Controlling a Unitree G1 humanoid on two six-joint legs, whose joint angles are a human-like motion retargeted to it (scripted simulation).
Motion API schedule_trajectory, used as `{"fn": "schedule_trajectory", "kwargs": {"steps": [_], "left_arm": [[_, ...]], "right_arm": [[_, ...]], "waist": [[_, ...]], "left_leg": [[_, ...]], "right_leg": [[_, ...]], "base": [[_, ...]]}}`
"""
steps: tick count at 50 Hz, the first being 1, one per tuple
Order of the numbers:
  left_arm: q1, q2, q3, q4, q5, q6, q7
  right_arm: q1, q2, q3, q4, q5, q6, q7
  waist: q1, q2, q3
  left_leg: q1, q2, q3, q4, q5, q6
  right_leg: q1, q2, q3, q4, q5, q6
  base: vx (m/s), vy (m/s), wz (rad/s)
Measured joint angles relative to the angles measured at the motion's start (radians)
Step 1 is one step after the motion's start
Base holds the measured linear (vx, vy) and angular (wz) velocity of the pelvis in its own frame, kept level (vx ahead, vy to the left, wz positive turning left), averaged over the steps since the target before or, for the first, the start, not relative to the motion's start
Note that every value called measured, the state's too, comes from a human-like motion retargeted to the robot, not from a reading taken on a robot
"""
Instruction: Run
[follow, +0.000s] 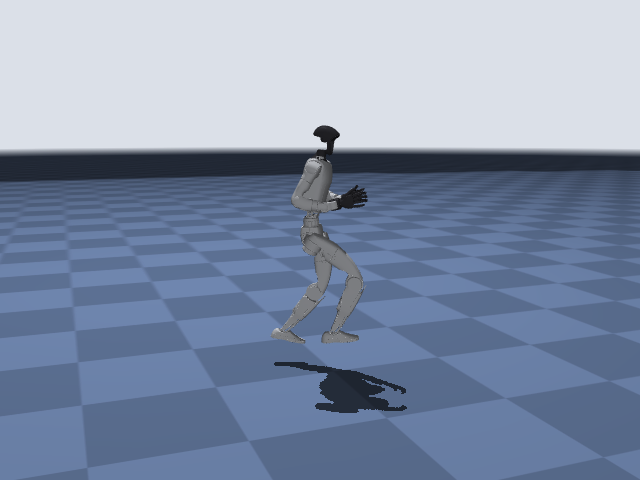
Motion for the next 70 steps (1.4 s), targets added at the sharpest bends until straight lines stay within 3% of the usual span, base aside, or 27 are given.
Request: {"fn": "schedule_trajectory", "kwargs": {"steps": [2, 4, 5, 10, 13, 15, 18, 20, 22, 25, 27, 30, 32, 35, 37, 38, 40, 43, 45, 50, 54, 56, 58, 60, 65, 68, 70], "left_arm": [[-0.01, 0.001, 0.015, -0.014, 0.021, 0.008, -0.003], [-0.029, 0.006, 0.026, -0.023, 0.042, 0.019, -0.029], [-0.042, 0.009, 0.034, -0.027, 0.048, 0.027, -0.053], [0.001, 0.007, 0.029, -0.056, 0.055, 0.01, -0.125], [-0.006, 0.026, 0.014, -0.067, 0.066, 0.007, -0.116], [-0.023, 0.043, 0.019, -0.073, 0.092, 0.011, -0.102], [-0.056, 0.066, 0.067, -0.054, 0.163, 0.008, -0.054], [-0.072, 0.055, 0.102, -0.025, 0.191, -0.006, -0.007], [-0.047, 0.026, 0.097, 0.011, 0.17, -0.004, -0.019], [0.031, -0.023, 0.045, 0.087, 0.139, 0.007, -0.06], [0.08, -0.051, 0.009, 0.157, 0.139, 0.016, -0.054], [0.122, -0.056, -0.037, 0.237, 0.16, 0.026, 0.0], [0.132, -0.043, -0.051, 0.252, 0.163, 0.036, 0.032], [0.114, -0.029, -0.059, 0.249, 0.147, 0.032, 0.065], [0.034, -0.02, -0.069, 0.249, 0.143, 0.012, 0.091], [0.008, -0.025, -0.067, 0.242, 0.142, 0.006, 0.102], [-0.026, -0.025, -0.052, 0.2, 0.121, -0.007, 0.11], [-0.01, -0.02, -0.031, 0.106, 0.06, -0.029, 0.06], [0.002, -0.005, -0.022, 0.046, 0.017, -0.043, 0.023], [0.005, 0.039, 0.011, -0.085, -0.009, -0.035, 0.008], [-0.021, 0.075, 0.028, -0.14, -0.011, -0.024, 0.009], [-0.03, 0.073, 0.035, -0.14, -0.022, -0.023, 0.003], [-0.008, 0.05, 0.038, -0.128, -0.028, -0.025, -0.009], [0.011, 0.034, 0.041, -0.111, -0.029, -0.022, -0.018], [0.024, 0.026, 0.043, -0.036, 0.039, -0.012, -0.022], [0.044, 0.01, 0.042, 0.036, 0.098, -0.017, -0.02], [0.067, 0.009, 0.036, 0.09, 0.117, -0.013, -0.035]], "right_arm": [[0.005, 0.004, 0.018, 0.006, 0.003, 0.013, 0.033], [0.006, 0.002, 0.026, 0.019, 0.006, 0.032, 0.069], [0.001, -0.001, 0.024, 0.028, 0.01, 0.043, 0.091], [0.061, -0.056, 0.018, -0.011, 0.025, 0.042, 0.136], [0.087, -0.068, 0.003, -0.037, 0.036, 0.031, 0.136], [0.088, -0.067, 0.001, -0.048, 0.028, 0.029, 0.126], [0.025, -0.078, 0.002, -0.031, -0.028, 0.039, 0.108], [-0.069, -0.079, 0.018, -0.004, -0.07, 0.045, 0.084], [-0.105, -0.07, 0.038, -0.013, -0.072, 0.04, 0.068], [-0.078, -0.06, 0.064, -0.064, -0.067, 0.027, 0.067], [-0.054, -0.059, 0.06, -0.085, -0.076, 0.01, 0.058], [-0.031, -0.056, 0.026, -0.11, -0.079, -0.009, 0.026], [-0.042, -0.058, -0.007, -0.122, -0.093, -0.017, 0.003], [-0.06, -0.055, -0.051, -0.114, -0.163, -0.019, -0.039], [-0.064, -0.042, -0.058, -0.054, -0.235, -0.004, -0.082], [-0.049, -0.032, -0.049, -0.021, -0.245, 0.001, -0.092], [-0.017, -0.026, -0.019, 0.02, -0.205, 0.002, -0.075], [0.052, -0.031, 0.036, 0.03, -0.076, -0.005, 0.008], [0.083, -0.04, 0.067, 0.029, -0.005, -0.006, 0.049], [0.109, -0.063, 0.089, -0.007, 0.105, 0.001, 0.099], [0.109, -0.076, 0.072, -0.02, 0.103, -0.001, 0.09], [0.092, -0.081, 0.069, -0.028, 0.075, -0.004, 0.088], [0.082, -0.092, 0.081, -0.045, 0.053, -0.008, 0.105], [0.057, -0.103, 0.096, -0.064, 0.046, -0.012, 0.113], [-0.11, -0.107, 0.106, -0.1, -0.017, -0.029, 0.079], [-0.218, -0.09, 0.102, -0.107, -0.053, -0.028, 0.028], [-0.248, -0.082, 0.102, -0.106, -0.061, -0.024, 0.002]], "waist": [[-0.002, -0.018, -0.013], [-0.01, -0.034, -0.059], [-0.02, -0.039, -0.106], [-0.036, -0.086, -0.237], [-0.001, -0.07, -0.257], [0.03, -0.053, -0.25], [0.085, 0.002, -0.187], [0.123, 0.061, -0.132], [0.129, 0.064, -0.129], [0.111, 0.053, -0.182], [0.092, 0.06, -0.212], [0.053, 0.075, -0.243], [0.027, 0.074, -0.241], [0.017, 0.063, -0.194], [0.03, 0.023, -0.121], [0.031, 0.002, -0.097], [0.011, 0.029, -0.086], [-0.04, 0.034, -0.136], [-0.066, 0.03, -0.169], [-0.084, 0.016, -0.203], [-0.062, -0.043, -0.231], [-0.03, -0.091, -0.228], [0.007, -0.129, -0.228], [0.046, -0.149, -0.222], [0.108, -0.122, -0.136], [0.132, -0.072, -0.103], [0.15, -0.032, -0.114]], "left_leg": [[-0.104, -0.024, 0.014, 0.046, -0.113, 0.051], [-0.233, -0.046, 0.024, 0.064, -0.143, 0.092], [-0.313, -0.06, 0.02, 0.046, -0.119, 0.106], [-0.509, -0.147, 0.054, -0.104, 0.25, 0.022], [-0.671, -0.108, 0.126, 0.016, 0.274, 0.008], [-0.796, -0.04, 0.17, 0.208, 0.176, 0.026], [-0.947, 0.124, 0.18, 0.606, 0.04, 0.061], [-0.987, 0.215, 0.137, 0.768, 0.007, 0.048], [-0.914, 0.217, 0.125, 0.781, 0.052, 0.032], [-0.715, 0.165, 0.072, 0.732, 0.183, 0.015], [-0.558, 0.122, 0.026, 0.677, 0.265, -0.01], [-0.327, 0.084, -0.017, 0.535, 0.299, -0.022], [-0.189, 0.061, -0.045, 0.418, 0.214, -0.005], [-0.025, 0.023, -0.064, 0.315, -0.135, 0.082], [0.063, -0.033, -0.057, 0.239, -0.31, 0.153], [0.083, -0.053, -0.056, 0.212, -0.325, 0.176], [0.071, -0.012, -0.079, 0.196, -0.23, 0.139], [-0.039, 0.005, -0.074, 0.133, 0.113, 0.027], [-0.138, 0.005, -0.04, 0.121, 0.256, -0.018], [-0.341, -0.027, 0.049, 0.143, 0.144, 0.015], [-0.48, -0.096, 0.102, 0.15, -0.063, 0.153], [-0.507, -0.15, 0.123, 0.071, -0.028, 0.181], [-0.538, -0.187, 0.138, -0.008, 0.074, 0.157], [-0.593, -0.205, 0.139, -0.065, 0.127, 0.127], [-0.781, -0.111, 0.174, 0.061, 0.06, 0.062], [-0.82, 0.009, 0.187, 0.365, 0.003, 0.073], [-0.763, 0.088, 0.163, 0.56, -0.012, 0.09]], "right_leg": [[-0.022, -0.055, -0.018, 0.183, -0.046, -0.024], [-0.014, -0.093, -0.022, 0.321, -0.055, -0.027], [-0.017, -0.106, -0.023, 0.366, -0.041, -0.021], [0.291, -0.132, -0.011, 0.192, 0.184, 0.099], [0.466, -0.105, -0.023, -0.068, 0.257, 0.132], [0.541, -0.089, -0.049, -0.196, 0.139, 0.097], [0.588, -0.027, -0.096, -0.265, -0.252, -0.048], [0.595, 0.066, -0.085, -0.298, -0.327, -0.103], [0.586, 0.093, -0.054, -0.346, -0.188, -0.07], [0.479, 0.123, -0.012, -0.342, 0.155, 0.042], [0.348, 0.131, -0.024, -0.252, 0.249, 0.069], [0.152, 0.134, -0.044, -0.124, 0.203, 0.038], [0.032, 0.13, -0.046, -0.003, 0.091, -0.003], [-0.144, 0.115, -0.067, 0.241, -0.126, -0.076], [-0.196, 0.078, -0.048, 0.324, -0.179, -0.089], [-0.189, 0.071, -0.024, 0.319, -0.16, -0.079], [-0.149, 0.104, -0.019, 0.185, -0.055, -0.036], [-0.057, 0.139, 0.058, -0.086, 0.162, 0.062], [-0.018, 0.141, 0.085, -0.139, 0.244, 0.099], [0.086, 0.032, 0.035, 0.224, 0.107, 0.039], [0.279, -0.069, 0.045, 0.369, 0.059, 0.08], [0.413, -0.107, 0.06, 0.291, 0.1, 0.128], [0.535, -0.123, 0.079, 0.15, 0.155, 0.161], [0.611, -0.128, 0.09, 0.001, 0.131, 0.155], [0.571, -0.139, 0.009, -0.16, -0.324, -0.031], [0.468, -0.088, -0.011, -0.147, -0.323, -0.07], [0.403, -0.015, 0.0, -0.172, -0.193, -0.06]], "base": [[-0.87, 0.07, 0.42], [-0.85, 0.06, 0.67], [-0.8, 0.03, 0.82], [-0.71, 0.0, 0.69], [-0.58, 0.01, 0.36], [-0.51, 0.01, 0.06], [-0.46, -0.01, -0.31], [-0.4, 0.0, -0.59], [-0.31, 0.01, -0.12], [-0.28, 0.03, -0.11], [-0.27, 0.05, -0.49], [-0.27, 0.06, -0.36], [-0.31, 0.07, -0.17], [-0.4, 0.08, -0.02], [-0.48, 0.09, 0.24], [-0.5, 0.08, 0.37], [-0.5, 0.07, 0.42], [-0.56, 0.05, 0.16], [-0.62, 0.05, -0.11], [-0.7, 0.04, -0.18], [-0.78, 0.02, 0.3], [-0.81, 0.01, 0.52], [-0.84, 0.0, 0.6], [-0.85, 0.02, 0.68], [-0.86, 0.01, 0.55], [-0.77, 0.01, 0.08], [-0.69, 0.02, -0.41]]}}
